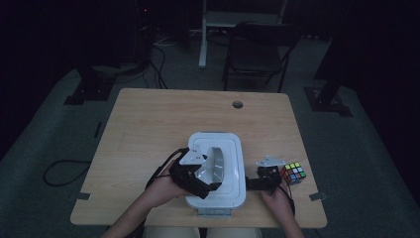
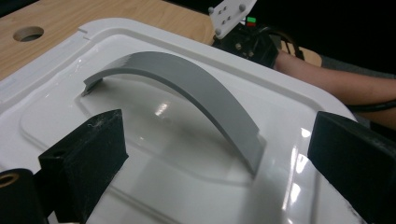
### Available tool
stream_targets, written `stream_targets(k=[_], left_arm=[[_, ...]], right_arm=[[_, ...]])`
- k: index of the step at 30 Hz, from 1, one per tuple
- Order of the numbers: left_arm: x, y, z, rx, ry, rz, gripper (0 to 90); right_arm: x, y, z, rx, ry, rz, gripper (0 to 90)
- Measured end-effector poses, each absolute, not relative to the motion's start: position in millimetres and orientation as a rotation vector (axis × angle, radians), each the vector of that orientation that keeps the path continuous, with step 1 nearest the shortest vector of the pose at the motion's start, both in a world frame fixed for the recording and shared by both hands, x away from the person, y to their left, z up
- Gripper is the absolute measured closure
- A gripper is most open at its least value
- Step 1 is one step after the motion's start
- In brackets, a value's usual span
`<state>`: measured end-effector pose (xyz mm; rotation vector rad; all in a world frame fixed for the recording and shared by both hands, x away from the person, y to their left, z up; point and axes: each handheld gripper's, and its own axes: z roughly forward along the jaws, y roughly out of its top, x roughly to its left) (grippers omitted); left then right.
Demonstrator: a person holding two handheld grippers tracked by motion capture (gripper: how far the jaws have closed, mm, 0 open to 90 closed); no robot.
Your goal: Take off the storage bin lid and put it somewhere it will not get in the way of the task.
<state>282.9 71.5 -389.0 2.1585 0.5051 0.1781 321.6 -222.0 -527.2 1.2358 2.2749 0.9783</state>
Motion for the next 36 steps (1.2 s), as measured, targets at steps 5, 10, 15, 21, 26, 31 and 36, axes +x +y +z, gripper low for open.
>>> stream_targets(k=[5,10,15,21,26,31,36], left_arm=[[288,63,-392,2.163,0.494,0.151,6.9],[293,58,-396,2.163,0.501,0.144,16.1],[294,56,-397,2.157,0.497,0.142,26.7],[294,56,-400,2.165,0.493,0.130,39.6],[290,53,-401,2.173,0.463,0.122,49.2],[290,53,-401,2.168,0.462,0.094,56.3],[289,54,-401,2.164,0.472,0.076,59.2]], right_arm=[[322,-222,-527,1.235,2.275,0.979,13.1],[322,-222,-527,1.235,2.276,0.978,13.1],[322,-222,-527,1.235,2.276,0.978,13.1],[322,-222,-527,1.235,2.276,0.978,13.1],[321,-222,-527,1.231,2.278,0.980,13.7],[321,-222,-527,1.231,2.277,0.980,13.7],[321,-222,-527,1.232,2.277,0.980,13.7]])
